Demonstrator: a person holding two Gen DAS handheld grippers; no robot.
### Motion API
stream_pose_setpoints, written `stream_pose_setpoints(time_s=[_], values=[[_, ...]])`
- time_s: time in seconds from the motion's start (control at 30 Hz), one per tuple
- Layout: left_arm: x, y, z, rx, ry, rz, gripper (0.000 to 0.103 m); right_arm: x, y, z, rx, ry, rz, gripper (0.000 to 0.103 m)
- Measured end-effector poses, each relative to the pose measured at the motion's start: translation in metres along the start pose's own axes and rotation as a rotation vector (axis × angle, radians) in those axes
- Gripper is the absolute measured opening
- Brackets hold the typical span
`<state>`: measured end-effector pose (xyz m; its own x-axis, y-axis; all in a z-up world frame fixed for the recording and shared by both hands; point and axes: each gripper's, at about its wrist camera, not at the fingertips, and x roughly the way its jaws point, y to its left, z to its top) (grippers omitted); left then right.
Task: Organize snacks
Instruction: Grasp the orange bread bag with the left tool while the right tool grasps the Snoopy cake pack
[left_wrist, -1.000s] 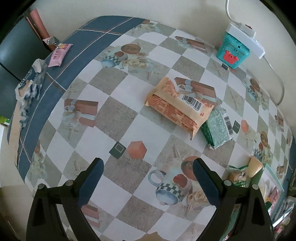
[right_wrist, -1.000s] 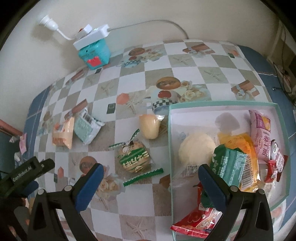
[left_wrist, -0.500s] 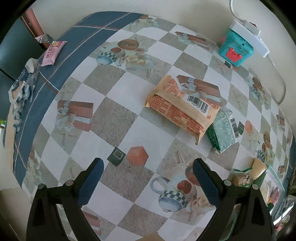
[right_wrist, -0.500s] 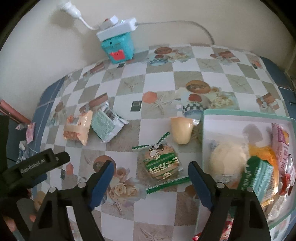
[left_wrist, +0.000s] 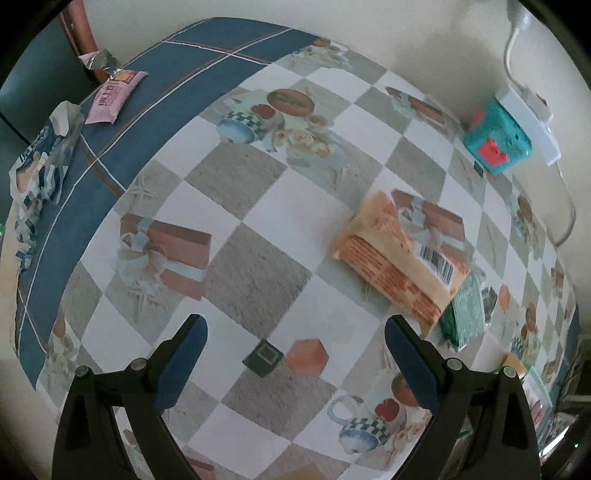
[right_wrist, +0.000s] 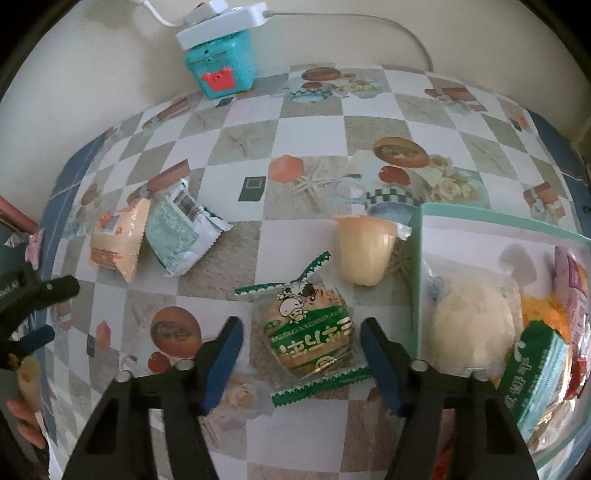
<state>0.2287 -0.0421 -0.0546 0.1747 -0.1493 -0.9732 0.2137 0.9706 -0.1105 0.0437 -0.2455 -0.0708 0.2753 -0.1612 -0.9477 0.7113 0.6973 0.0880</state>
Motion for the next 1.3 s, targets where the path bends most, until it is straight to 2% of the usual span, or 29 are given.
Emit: stream_pose_setpoints(time_s=[0.33,1.03,1.2,1.3], values=[[0.01,-0.005,0.001,0.003,0.019,-0.026,0.097,0.007,0.013,0.0,-0.068,-0.005,-0.026,0.059],[0.021,-0.021,-0.001,0.025,0.029,0.012,0.097,0.018,0.016,-0.002,-0.078,-0.02,-0.065,0.061],[0.022,-0.022,-0.002,0.025,0.03,0.016,0.097,0.017,0.017,-0.001,-0.085,-0.026,-0.072,0.053],[0.021,-0.022,-0.002,0.026,0.027,0.018,0.097,0.017,0.019,-0.001,-0.089,-0.027,-0.071,0.053]])
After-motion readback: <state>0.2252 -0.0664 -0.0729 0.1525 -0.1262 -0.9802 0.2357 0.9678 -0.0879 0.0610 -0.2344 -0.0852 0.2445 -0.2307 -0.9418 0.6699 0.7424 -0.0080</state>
